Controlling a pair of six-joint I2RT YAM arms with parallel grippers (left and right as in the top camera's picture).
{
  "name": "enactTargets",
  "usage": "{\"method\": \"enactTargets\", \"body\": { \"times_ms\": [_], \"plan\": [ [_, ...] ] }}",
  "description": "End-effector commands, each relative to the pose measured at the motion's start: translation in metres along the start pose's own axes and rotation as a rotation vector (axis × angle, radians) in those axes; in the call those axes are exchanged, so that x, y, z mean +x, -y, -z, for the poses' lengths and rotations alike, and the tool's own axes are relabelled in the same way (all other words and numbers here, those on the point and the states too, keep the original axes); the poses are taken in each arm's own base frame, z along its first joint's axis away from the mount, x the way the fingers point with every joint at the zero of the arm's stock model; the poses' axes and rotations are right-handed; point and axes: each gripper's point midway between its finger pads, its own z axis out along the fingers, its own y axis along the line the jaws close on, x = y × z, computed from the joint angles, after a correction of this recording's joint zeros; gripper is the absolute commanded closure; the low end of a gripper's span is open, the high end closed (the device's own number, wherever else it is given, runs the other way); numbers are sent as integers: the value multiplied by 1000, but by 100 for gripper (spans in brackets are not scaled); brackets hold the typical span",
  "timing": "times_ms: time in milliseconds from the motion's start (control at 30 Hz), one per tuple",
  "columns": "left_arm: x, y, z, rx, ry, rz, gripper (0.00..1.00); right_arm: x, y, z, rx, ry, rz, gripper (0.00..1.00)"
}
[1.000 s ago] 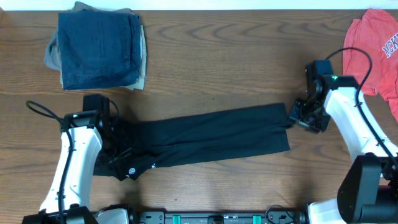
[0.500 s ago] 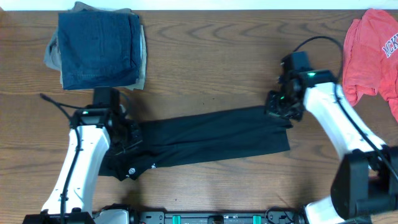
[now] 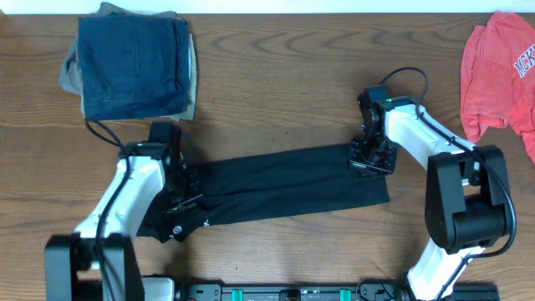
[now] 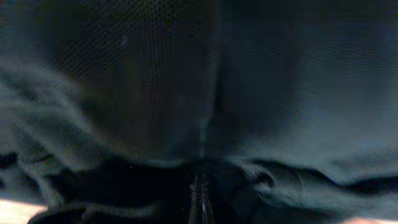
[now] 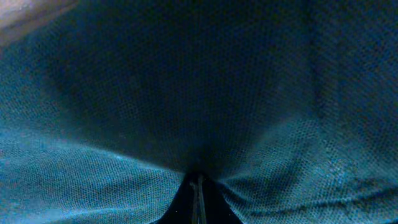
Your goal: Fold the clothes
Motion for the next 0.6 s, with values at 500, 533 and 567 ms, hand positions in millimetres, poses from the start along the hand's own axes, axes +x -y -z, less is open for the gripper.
{"method": "enactTargets", "body": {
  "times_ms": [500, 533, 567],
  "plan": [
    [-1, -28, 28, -93, 94, 78, 94, 0, 48, 34, 80, 33, -112, 99],
    [-2, -27, 34, -78, 124, 75, 94, -2, 48, 44, 63, 66, -107, 98],
    [-2, -26, 40, -67, 148, 73, 94, -3, 49, 53, 50, 93, -106, 96]
  ]
}}
